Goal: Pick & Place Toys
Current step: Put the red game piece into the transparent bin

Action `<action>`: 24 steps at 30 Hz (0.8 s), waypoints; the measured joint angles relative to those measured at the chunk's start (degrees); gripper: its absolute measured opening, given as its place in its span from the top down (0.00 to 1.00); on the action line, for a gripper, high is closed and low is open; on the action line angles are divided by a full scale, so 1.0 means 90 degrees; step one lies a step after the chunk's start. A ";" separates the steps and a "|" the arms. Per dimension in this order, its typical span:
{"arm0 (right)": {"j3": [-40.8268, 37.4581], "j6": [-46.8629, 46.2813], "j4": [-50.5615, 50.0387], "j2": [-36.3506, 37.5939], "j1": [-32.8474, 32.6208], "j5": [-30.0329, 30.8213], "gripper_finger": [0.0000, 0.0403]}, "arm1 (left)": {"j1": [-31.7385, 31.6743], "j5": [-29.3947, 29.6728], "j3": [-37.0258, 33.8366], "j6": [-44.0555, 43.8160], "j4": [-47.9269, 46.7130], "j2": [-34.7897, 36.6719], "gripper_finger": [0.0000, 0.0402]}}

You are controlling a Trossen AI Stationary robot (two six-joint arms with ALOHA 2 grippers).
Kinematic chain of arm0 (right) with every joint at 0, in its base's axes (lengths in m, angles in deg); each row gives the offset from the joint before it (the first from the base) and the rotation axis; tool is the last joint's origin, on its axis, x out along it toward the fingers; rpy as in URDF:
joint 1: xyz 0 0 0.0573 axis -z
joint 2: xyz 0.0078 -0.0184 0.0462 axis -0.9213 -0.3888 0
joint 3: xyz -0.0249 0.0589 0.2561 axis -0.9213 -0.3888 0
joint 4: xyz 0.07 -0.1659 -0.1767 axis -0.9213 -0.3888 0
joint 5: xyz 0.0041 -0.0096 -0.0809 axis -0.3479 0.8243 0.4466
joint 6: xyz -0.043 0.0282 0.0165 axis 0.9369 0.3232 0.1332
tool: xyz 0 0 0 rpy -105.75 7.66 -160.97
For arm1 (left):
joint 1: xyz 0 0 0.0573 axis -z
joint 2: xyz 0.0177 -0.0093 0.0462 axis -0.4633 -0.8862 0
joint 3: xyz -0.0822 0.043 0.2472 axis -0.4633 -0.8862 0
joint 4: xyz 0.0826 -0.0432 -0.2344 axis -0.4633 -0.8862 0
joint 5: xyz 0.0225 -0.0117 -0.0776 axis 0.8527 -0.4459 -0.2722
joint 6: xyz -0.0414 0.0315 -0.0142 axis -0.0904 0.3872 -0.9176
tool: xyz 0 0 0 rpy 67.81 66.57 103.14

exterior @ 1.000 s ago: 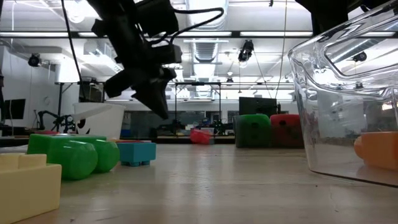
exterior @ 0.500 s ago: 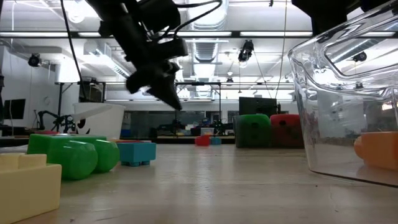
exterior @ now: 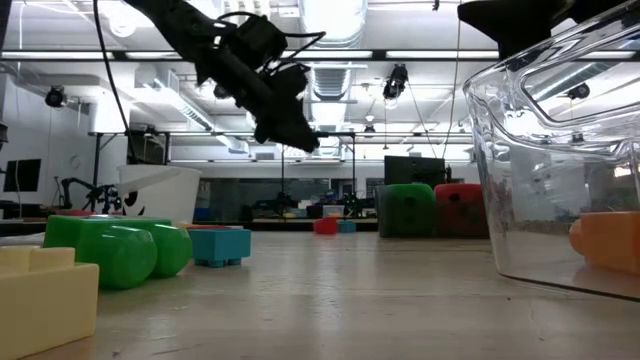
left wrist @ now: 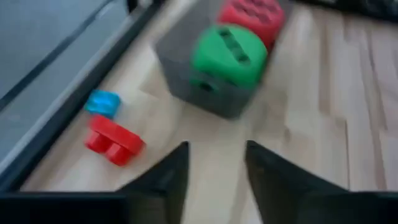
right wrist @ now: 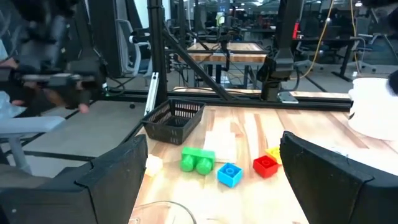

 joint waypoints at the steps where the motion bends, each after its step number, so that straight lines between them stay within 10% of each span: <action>1: 0.0000 0.0000 -0.0007 0.0000 0.0000 0.0008 0.12 | -0.0122 -0.0026 0.0093 -0.0062 -0.0005 0.0000 0.52; 9: 0.0000 -0.0017 -0.0113 0.0000 0.0002 0.0239 0.12 | -0.0512 -0.0009 0.1575 -0.0806 -0.1051 -0.0878 0.18; 24: -0.0005 -0.0295 -0.0347 -0.0002 0.0002 0.0506 0.12 | -0.0885 0.0851 0.5147 -0.1584 -0.3626 -0.3785 0.25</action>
